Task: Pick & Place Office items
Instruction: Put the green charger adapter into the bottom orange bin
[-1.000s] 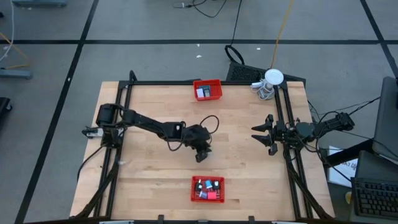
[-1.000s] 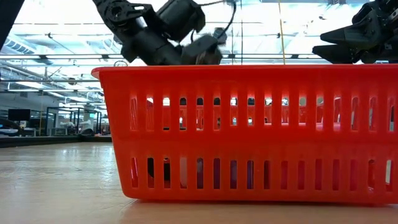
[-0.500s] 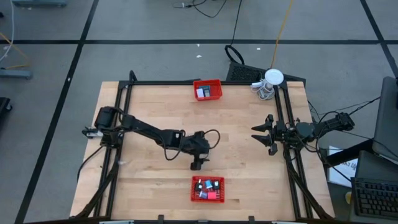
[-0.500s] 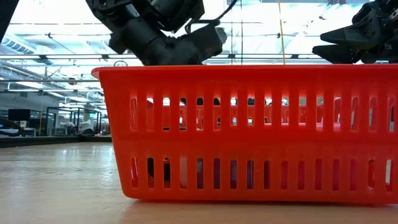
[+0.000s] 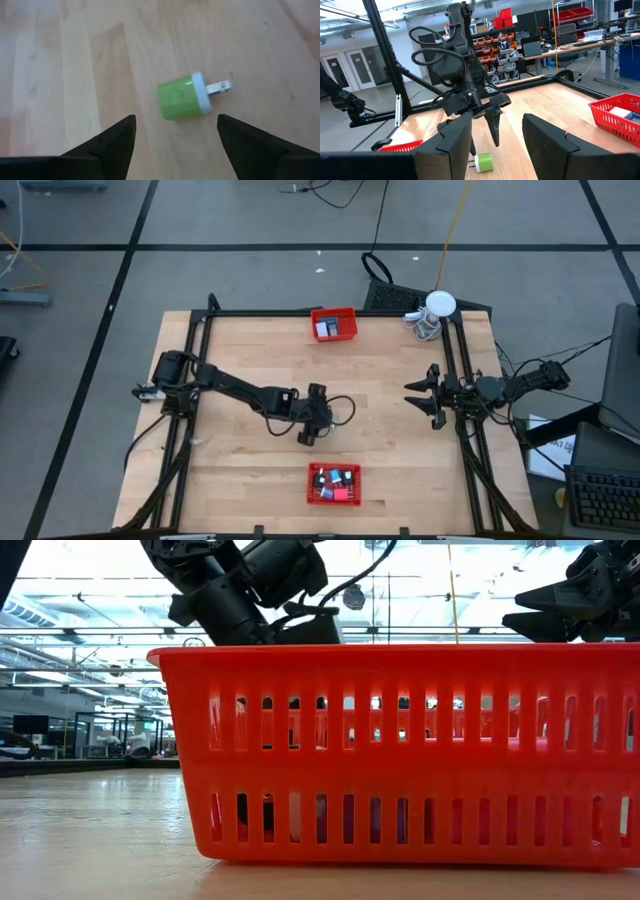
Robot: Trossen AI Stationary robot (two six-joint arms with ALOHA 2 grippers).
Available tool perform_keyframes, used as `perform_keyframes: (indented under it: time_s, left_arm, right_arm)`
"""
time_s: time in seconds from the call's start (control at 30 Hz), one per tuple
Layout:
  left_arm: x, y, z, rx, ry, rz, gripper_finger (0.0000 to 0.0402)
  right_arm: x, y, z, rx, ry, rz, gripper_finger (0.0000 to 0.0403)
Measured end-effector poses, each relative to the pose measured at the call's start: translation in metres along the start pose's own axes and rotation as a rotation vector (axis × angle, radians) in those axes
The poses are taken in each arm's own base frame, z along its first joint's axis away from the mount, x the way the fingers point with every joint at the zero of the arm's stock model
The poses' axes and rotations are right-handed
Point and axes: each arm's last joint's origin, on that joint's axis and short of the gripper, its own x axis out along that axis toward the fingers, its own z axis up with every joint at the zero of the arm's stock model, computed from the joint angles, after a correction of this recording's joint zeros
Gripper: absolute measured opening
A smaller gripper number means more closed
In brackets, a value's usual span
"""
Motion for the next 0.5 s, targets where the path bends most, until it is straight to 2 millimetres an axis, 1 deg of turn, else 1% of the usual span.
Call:
perform_keyframes:
  time_s: [0.1, 0.17, 0.23, 0.33, 0.4, 0.5]
  left_arm:
    - [0.003, 0.000, 0.002, 0.020, -0.046, -0.034, 0.0271]
    - [0.004, -0.001, 0.003, 0.064, -0.058, -0.048, 0.0267]
    - [0.011, -0.002, 0.004, 0.128, -0.093, -0.057, 0.0264]
    - [0.021, -0.006, -0.001, 0.222, -0.094, -0.069, 0.0257]
    - [0.027, -0.008, -0.002, 0.243, -0.109, -0.064, 0.0253]
    - [0.036, -0.008, -0.004, 0.228, -0.122, -0.057, 0.0246]
  right_arm:
    - [0.000, 0.000, 0.000, 0.000, 0.000, 0.000, 0.0165]
    - [0.000, 0.000, 0.000, 0.000, 0.000, 0.000, 0.0165]
    - [0.000, 0.000, 0.000, 0.000, 0.000, 0.000, 0.0165]
    - [0.000, 0.000, 0.000, 0.000, 0.001, 0.000, 0.0165]
    - [0.000, 0.000, 0.000, -0.001, 0.002, 0.000, 0.0165]
    - [0.000, 0.000, -0.001, -0.003, 0.007, -0.001, 0.0165]
